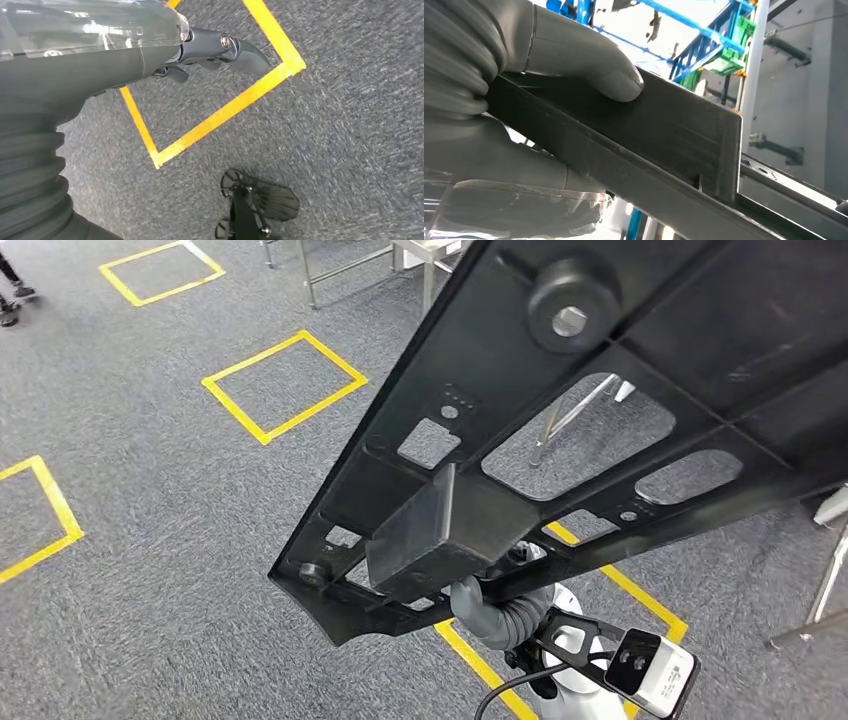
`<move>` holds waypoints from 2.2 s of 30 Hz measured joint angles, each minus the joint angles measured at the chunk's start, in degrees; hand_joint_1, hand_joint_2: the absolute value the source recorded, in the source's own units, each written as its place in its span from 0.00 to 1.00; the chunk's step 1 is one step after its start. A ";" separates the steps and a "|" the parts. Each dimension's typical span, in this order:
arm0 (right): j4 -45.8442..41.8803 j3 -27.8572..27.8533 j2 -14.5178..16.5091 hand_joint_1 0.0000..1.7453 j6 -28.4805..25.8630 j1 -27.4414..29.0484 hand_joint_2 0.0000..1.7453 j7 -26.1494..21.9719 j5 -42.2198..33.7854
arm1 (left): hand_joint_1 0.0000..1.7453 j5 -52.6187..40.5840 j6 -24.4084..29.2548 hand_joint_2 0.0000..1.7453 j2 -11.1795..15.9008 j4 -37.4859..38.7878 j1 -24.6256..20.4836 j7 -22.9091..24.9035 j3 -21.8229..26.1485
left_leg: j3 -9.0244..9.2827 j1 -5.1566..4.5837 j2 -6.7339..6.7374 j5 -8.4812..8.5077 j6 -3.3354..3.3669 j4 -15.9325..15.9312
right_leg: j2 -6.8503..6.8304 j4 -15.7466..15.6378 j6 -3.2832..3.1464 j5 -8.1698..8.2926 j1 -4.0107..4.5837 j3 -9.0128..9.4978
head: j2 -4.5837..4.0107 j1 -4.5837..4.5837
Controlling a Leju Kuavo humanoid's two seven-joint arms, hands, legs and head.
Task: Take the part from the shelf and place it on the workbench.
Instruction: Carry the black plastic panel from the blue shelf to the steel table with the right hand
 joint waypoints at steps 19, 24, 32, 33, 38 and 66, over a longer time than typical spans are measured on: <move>0.01 1.07 -1.26 0.98 -0.37 1.22 1.00 0.00 0.38 | 0.00 2.89 -0.55 1.00 0.11 0.01 0.16 -1.82 0.68 | -6.62 -0.26 0.59 -7.89 -2.88 16.55 | 0.60 -9.32 -2.65 4.96 0.11 4.86 | 0.00 -0.01; 0.03 1.47 -1.31 0.98 -0.04 1.08 1.00 0.01 0.05 | 0.00 3.01 -0.52 1.00 0.13 0.00 0.04 -1.83 0.97 | 0.02 0.01 -4.05 -0.37 -2.01 0.78 | 3.96 -8.79 -1.63 4.73 0.03 4.74 | 0.00 -0.02; 0.20 1.58 -1.49 0.98 0.08 0.81 1.00 -0.01 -0.63 | 0.00 3.07 -0.60 1.00 0.08 -0.02 -0.03 -1.83 1.57 | 0.55 0.01 0.54 -0.31 0.17 -0.48 | -1.02 4.85 0.59 -1.82 -0.29 -2.71 | 0.00 0.02; 0.32 1.58 -1.54 0.98 0.17 0.85 1.00 -0.01 -0.71 | 0.00 3.06 -0.57 1.00 0.08 -0.02 0.06 -1.82 1.62 | 0.57 -0.04 1.31 -0.39 0.19 -0.47 | -1.34 7.23 0.76 -2.30 -0.48 -4.00 | 0.00 0.01; 0.58 1.57 -1.65 0.98 0.70 0.85 1.00 -0.01 -0.72 | 0.00 2.95 -0.55 1.00 0.01 -0.02 -0.11 -1.85 1.66 | 1.37 -0.27 4.15 -1.13 -0.53 -0.37 | -4.81 -6.03 0.38 4.58 -0.46 2.77 | 0.00 0.02; 0.60 0.62 -1.54 0.98 1.75 1.00 1.00 0.00 -0.37 | 0.00 2.90 -2.28 1.00 -0.12 -0.01 -0.47 -3.96 1.66 | 0.35 -0.26 3.15 -0.83 0.31 0.26 | -1.87 5.93 0.90 -0.49 -0.44 -3.09 | 0.00 0.03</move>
